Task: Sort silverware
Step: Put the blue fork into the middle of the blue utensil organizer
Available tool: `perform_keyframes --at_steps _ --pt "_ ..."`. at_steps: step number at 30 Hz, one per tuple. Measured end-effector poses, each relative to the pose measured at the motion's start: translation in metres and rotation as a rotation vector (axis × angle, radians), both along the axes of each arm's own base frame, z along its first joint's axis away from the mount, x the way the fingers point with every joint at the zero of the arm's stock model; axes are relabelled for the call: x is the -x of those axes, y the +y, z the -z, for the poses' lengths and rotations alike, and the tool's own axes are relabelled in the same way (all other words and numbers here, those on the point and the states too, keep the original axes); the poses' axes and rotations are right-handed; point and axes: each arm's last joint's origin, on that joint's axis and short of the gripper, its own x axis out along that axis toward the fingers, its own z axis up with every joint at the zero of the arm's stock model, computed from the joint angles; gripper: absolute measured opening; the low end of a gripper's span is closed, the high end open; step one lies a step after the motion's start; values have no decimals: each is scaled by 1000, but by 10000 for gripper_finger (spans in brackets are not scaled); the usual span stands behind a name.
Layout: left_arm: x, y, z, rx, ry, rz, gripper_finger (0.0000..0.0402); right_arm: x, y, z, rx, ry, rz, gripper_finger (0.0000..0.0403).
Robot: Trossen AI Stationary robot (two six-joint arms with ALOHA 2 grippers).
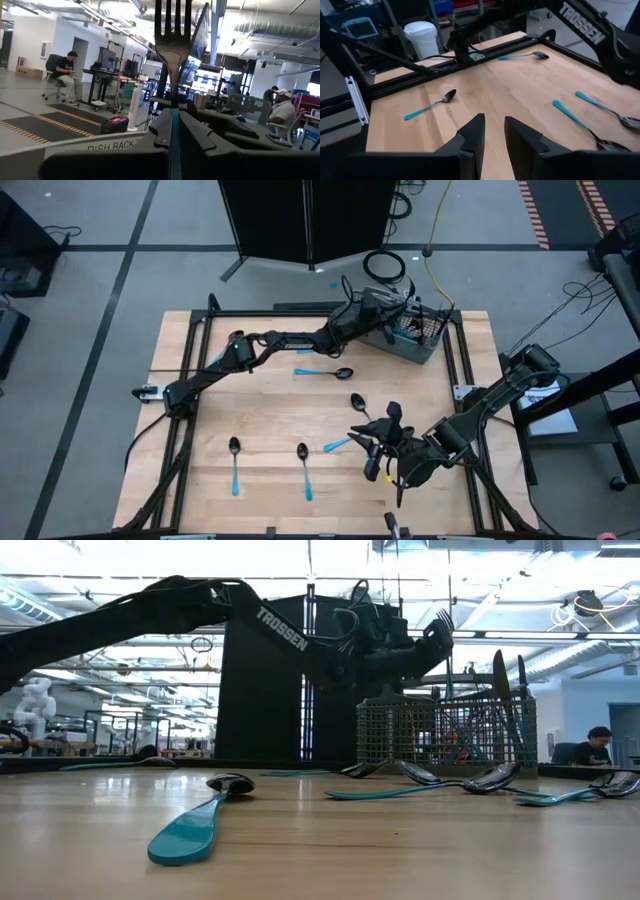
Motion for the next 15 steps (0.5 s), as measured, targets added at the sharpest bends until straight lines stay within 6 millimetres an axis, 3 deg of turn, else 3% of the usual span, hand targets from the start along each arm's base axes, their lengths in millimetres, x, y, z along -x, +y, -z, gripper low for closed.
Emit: perform_keyframes --at_steps 15 --pt "0 0 0 -9 0 13 23 -5 3 5 12 10 -25 68"
